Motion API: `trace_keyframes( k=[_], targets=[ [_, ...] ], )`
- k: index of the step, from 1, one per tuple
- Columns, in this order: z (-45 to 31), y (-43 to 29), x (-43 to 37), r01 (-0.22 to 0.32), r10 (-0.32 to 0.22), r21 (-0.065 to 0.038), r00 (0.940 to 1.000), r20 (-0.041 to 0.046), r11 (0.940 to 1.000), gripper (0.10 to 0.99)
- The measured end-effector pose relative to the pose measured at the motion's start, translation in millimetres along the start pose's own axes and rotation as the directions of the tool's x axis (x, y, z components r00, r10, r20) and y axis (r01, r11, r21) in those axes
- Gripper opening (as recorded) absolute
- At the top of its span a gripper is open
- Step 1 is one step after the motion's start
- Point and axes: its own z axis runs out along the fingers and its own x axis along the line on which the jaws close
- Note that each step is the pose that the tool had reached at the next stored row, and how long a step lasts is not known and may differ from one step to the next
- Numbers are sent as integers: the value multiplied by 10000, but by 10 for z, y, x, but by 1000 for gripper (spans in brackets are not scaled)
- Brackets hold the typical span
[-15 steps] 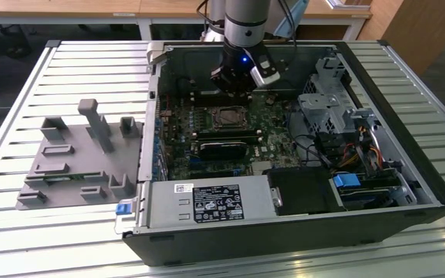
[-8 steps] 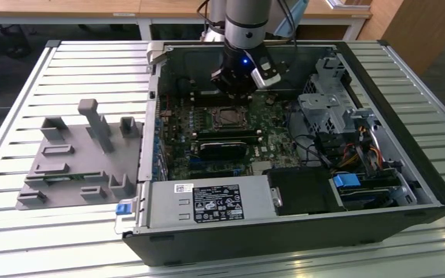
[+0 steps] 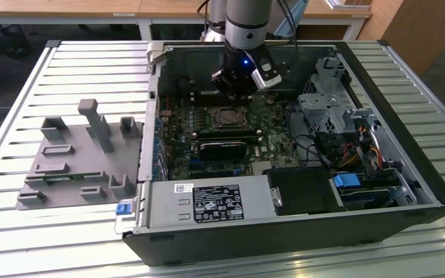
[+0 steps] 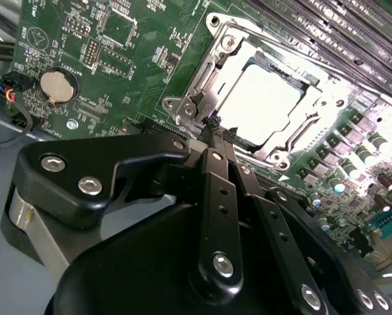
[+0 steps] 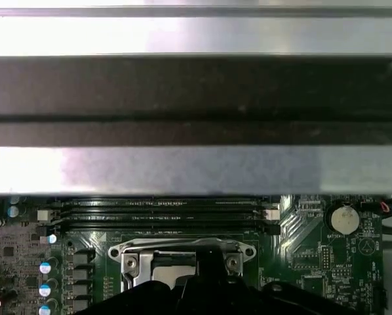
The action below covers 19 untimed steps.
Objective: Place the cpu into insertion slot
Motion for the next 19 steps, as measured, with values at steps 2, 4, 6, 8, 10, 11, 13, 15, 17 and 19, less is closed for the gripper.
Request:
trace_keyframes(
  k=[2, 4, 6, 8, 10, 11, 13, 15, 17, 19],
  targets=[
    [-39, 2, -1, 2, -2, -6, 10000, 1, 10000, 106],
    [-94, 5, -2, 2, -2, -8, 10000, 2, 10000, 106],
    [-167, 9, -3, 2, -2, -5, 10000, 1, 10000, 106],
    [-233, 13, -3, 2, -2, -5, 10000, 0, 10000, 106],
    [-248, 10, -5, 4, -4, -9, 10000, 1, 10000, 106],
    [-249, 3, -5, 3, -3, -10, 10000, 1, 10000, 106],
    [-251, -24, -5, 2, -2, -13, 10000, -1, 10000, 106],
    [-253, -65, -6, 1, -1, -14, 10000, 0, 10000, 106],
    [-256, -123, -8, 2, -2, -14, 10000, 1, 10000, 106],
    [-260, -190, -10, 1, -1, -12, 10000, 0, 10000, 106]
  ],
)
